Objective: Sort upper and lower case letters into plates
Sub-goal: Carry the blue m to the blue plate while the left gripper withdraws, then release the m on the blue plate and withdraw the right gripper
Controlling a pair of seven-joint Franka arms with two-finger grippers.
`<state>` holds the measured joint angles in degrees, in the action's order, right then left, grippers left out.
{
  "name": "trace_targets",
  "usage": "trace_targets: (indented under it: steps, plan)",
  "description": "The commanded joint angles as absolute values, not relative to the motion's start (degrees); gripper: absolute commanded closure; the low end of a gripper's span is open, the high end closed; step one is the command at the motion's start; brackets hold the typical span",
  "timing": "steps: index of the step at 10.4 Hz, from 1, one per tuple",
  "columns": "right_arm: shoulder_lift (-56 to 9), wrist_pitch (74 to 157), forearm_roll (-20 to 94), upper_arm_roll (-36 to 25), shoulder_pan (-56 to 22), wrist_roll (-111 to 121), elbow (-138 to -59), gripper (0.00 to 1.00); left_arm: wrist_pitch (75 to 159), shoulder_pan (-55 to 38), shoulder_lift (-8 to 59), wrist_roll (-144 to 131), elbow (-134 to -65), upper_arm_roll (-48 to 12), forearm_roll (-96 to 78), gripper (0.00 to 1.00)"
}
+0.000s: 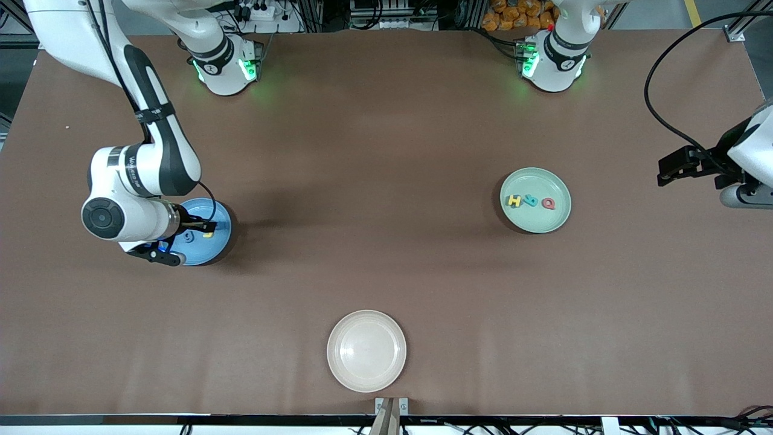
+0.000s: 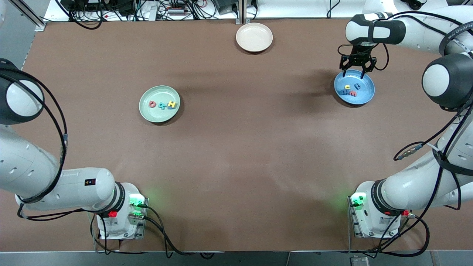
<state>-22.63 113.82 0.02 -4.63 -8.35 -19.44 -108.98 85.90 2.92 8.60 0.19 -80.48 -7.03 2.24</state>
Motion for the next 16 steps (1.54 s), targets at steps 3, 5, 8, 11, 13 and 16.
trace_targets:
  steps: [3,5,8,11,13,16]
  plan:
    - [-12.5,109.9,1.8,-3.4,-8.7,-18.4,-109.0,0.0,86.7,-2.8,1.9,3.2,-89.4,-0.9,0.4,0.0]
    - [-7.3,109.5,5.2,-3.1,-8.4,-18.2,-108.0,0.0,87.0,-2.8,1.8,3.3,-89.6,-0.9,0.4,0.0]
    - [-2.2,106.8,5.6,-3.1,-6.8,-13.1,-106.5,0.0,87.0,-2.9,1.8,3.5,-89.4,-1.0,0.7,0.0]
    - [-0.4,96.7,4.8,-2.9,-4.2,-7.2,-99.8,0.0,86.9,-2.9,3.0,3.4,-88.2,-1.5,1.1,0.0]
    - [-0.4,91.2,4.0,-2.4,-2.4,-5.0,-93.8,0.0,87.0,-3.0,3.0,3.3,-88.2,-1.5,1.1,0.0]
    - [0.7,90.6,0.6,-3.2,-2.5,0.4,-91.9,0.0,87.0,-3.1,3.0,3.3,-88.1,-1.5,1.1,0.0]
